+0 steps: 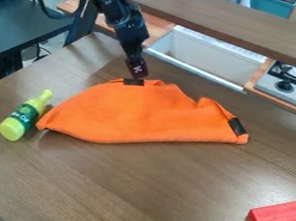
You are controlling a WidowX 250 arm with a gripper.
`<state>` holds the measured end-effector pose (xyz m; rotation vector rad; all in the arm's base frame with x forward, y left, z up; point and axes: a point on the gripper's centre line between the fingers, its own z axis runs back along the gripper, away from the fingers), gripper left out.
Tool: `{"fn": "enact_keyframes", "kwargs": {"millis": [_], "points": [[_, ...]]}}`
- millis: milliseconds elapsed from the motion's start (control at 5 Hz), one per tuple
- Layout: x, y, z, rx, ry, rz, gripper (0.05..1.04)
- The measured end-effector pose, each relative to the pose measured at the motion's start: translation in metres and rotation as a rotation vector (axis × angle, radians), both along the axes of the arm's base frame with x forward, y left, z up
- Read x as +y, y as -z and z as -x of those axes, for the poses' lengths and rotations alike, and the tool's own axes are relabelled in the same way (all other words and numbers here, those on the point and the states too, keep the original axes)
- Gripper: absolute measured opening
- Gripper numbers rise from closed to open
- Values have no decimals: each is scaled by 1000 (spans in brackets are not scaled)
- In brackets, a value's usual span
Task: Unfold the cloth from top to bottom
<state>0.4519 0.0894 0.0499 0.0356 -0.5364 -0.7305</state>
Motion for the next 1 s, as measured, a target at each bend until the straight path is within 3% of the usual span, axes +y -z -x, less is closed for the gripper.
{"fn": "enact_keyframes", "kwargs": {"millis": [1000], "points": [[7,32,-3,90,22,-34,1001]]}}
